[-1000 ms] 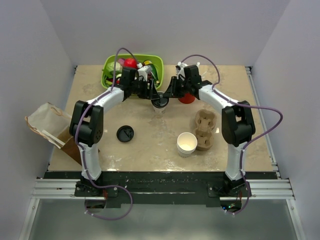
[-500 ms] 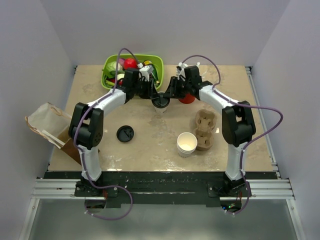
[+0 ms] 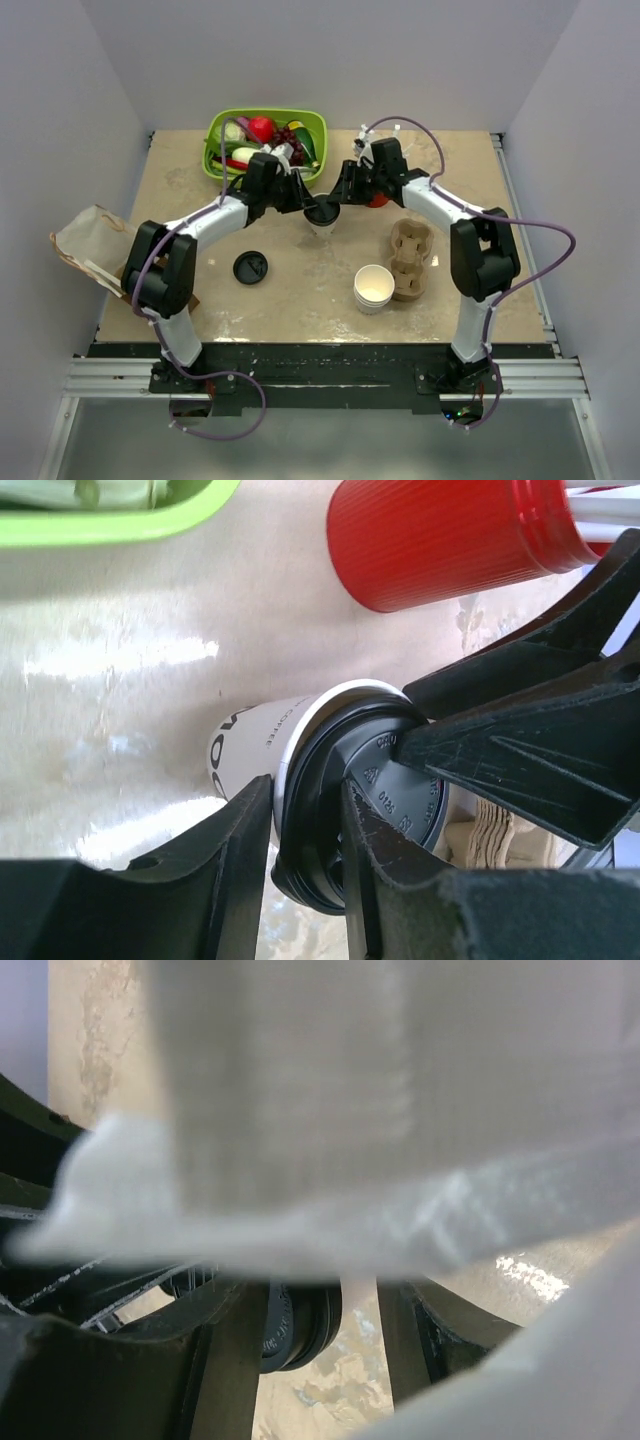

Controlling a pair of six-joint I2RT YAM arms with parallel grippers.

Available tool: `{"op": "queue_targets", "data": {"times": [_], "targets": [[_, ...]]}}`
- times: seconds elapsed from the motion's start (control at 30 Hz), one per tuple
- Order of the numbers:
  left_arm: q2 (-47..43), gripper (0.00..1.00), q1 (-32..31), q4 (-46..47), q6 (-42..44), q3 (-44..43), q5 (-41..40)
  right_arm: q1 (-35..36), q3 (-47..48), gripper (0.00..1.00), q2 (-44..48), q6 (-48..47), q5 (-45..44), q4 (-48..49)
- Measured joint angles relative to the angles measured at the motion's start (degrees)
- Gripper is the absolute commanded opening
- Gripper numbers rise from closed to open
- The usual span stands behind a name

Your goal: Pack the takeout coffee

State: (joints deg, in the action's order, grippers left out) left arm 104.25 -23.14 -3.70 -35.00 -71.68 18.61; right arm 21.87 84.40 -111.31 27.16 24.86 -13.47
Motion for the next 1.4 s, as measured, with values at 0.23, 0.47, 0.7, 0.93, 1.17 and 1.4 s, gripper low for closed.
{"op": "queue_targets", "data": {"times": [0.23,0.47,0.7,0.93,1.17,1.4], "targets": [[-3.8,0.50,-4.2,-1.3,-4.8,3.0,-10.8,0.2,-1.8,0.36,1.1,-0.2,0.7,0.7],[-4.4,0.57,-5.0,-1.9,-4.6,4.1,-13.5,0.1,-4.5,0.24,2.0,-0.8,2.1,4.1],[-5.5,0.61,-5.0,-2.3,-3.7,4.5,-12.9,0.2,-6.2,0.09,3.7,-0.9,2.0,5.3],[-8.4,0.61,-5.0,-5.0,-2.0,4.8,-11.4,0.1,-7.1,0.00,4.2,-0.8,1.7,6.1],[-10.2,0.56,-5.3,-9.2,-0.3,3.9,-12.0,0.1,-8.3,0.01,5.7,-0.6,1.7,7.1],[-10.2,0.51,-8.9,-16.1,0.3,-1.6,-15.3,0.2,-8.5,0.01,6.8,-0.7,1.4,8.0]]}}
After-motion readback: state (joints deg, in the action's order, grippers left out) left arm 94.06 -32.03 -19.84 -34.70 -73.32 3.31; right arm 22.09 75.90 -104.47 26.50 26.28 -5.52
